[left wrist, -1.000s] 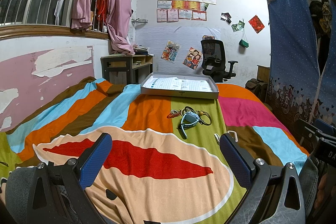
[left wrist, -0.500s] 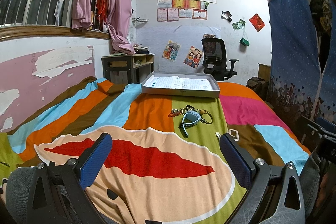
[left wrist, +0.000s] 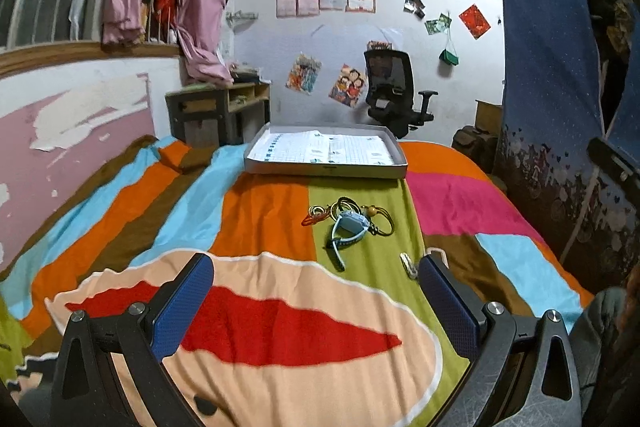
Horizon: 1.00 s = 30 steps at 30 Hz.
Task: Organize jewelry
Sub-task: 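Grasp the white hair claw clip with the right tool while the left tool grasps the light-blue watch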
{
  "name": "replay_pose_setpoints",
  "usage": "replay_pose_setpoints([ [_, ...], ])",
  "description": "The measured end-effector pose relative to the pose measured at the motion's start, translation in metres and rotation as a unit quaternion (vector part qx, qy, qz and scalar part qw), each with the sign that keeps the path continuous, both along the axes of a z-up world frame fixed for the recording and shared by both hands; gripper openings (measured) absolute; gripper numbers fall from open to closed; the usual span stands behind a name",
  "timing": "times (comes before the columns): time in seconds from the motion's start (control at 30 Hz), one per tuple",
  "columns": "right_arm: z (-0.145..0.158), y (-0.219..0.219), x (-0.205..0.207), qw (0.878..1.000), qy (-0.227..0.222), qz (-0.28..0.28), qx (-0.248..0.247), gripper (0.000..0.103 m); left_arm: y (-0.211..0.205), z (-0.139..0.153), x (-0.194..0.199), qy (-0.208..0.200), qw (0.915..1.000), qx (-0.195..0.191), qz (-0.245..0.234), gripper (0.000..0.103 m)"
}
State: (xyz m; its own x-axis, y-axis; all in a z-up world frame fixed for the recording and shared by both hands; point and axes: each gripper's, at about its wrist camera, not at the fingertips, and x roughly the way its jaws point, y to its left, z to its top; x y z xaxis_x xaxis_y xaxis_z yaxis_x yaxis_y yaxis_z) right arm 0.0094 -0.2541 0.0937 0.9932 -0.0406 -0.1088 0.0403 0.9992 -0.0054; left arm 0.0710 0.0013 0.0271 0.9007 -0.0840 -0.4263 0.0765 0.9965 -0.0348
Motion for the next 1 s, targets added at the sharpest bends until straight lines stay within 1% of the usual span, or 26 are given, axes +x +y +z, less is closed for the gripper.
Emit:
replay_pose_setpoints([
  [0.07,0.010,0.001,0.023,1.000,-0.003,0.002,0.010,0.102,0.003,0.006,0.019,0.001,1.0000,-0.003,-0.001,0.103],
  [0.1,0.010,0.000,0.031,1.000,-0.002,0.003,0.013,0.102,0.003,0.008,0.028,0.001,1.0000,-0.003,-0.002,0.103],
  [0.2,0.014,0.002,0.068,1.000,0.005,0.002,0.021,0.102,0.002,0.009,0.063,0.001,0.9999,0.011,-0.006,0.103],
  [0.3,0.008,-0.001,0.108,0.999,0.022,-0.003,0.028,0.102,-0.002,0.000,0.098,0.025,0.9995,0.017,-0.008,0.103],
  [0.37,0.000,0.003,0.140,0.999,0.047,-0.009,0.022,0.102,-0.004,-0.009,0.122,0.046,0.9989,0.008,-0.007,0.103],
  [0.43,-0.013,0.000,0.162,0.997,0.071,-0.016,0.021,0.102,-0.004,-0.023,0.149,0.073,0.9973,-0.006,-0.004,0.103],
  [0.5,-0.033,-0.004,0.184,0.993,0.111,-0.033,0.028,0.102,-0.009,-0.037,0.170,0.096,0.9953,-0.015,-0.004,0.103],
  [0.57,-0.057,-0.005,0.202,0.985,0.156,-0.063,0.038,0.102,-0.015,-0.055,0.192,0.119,0.9927,-0.015,-0.013,0.103],
  [0.6,-0.069,-0.009,0.206,0.982,0.172,-0.073,0.041,0.102,-0.017,-0.062,0.197,0.126,0.9917,-0.012,-0.019,0.103],
  [0.67,-0.098,-0.005,0.220,0.970,0.224,-0.084,0.051,0.102,-0.022,-0.080,0.209,0.136,0.9903,-0.008,-0.027,0.103],
  [0.7,-0.109,-0.005,0.223,0.965,0.244,-0.082,0.055,0.102,-0.022,-0.085,0.212,0.139,0.9899,-0.009,-0.027,0.103],
  [0.77,-0.138,0.003,0.242,0.948,0.306,-0.065,0.055,0.102,-0.023,-0.101,0.222,0.156,0.9868,-0.023,-0.034,0.103],
  [0.83,-0.159,0.007,0.252,0.937,0.341,-0.051,0.063,0.102,-0.024,-0.113,0.228,0.169,0.9843,-0.024,-0.042,0.103],
  [0.9,-0.179,0.005,0.262,0.927,0.364,-0.043,0.078,0.102,-0.027,-0.122,0.233,0.176,0.9830,-0.010,-0.053,0.103],
  [0.93,-0.191,0.006,0.269,0.918,0.384,-0.041,0.089,0.102,-0.029,-0.126,0.234,0.177,0.9823,-0.002,-0.062,0.103],
  [1.0,-0.209,0.001,0.271,0.906,0.408,-0.037,0.103,0.102,-0.033,-0.135,0.239,0.192,0.9778,0.013,-0.084,0.103],
])
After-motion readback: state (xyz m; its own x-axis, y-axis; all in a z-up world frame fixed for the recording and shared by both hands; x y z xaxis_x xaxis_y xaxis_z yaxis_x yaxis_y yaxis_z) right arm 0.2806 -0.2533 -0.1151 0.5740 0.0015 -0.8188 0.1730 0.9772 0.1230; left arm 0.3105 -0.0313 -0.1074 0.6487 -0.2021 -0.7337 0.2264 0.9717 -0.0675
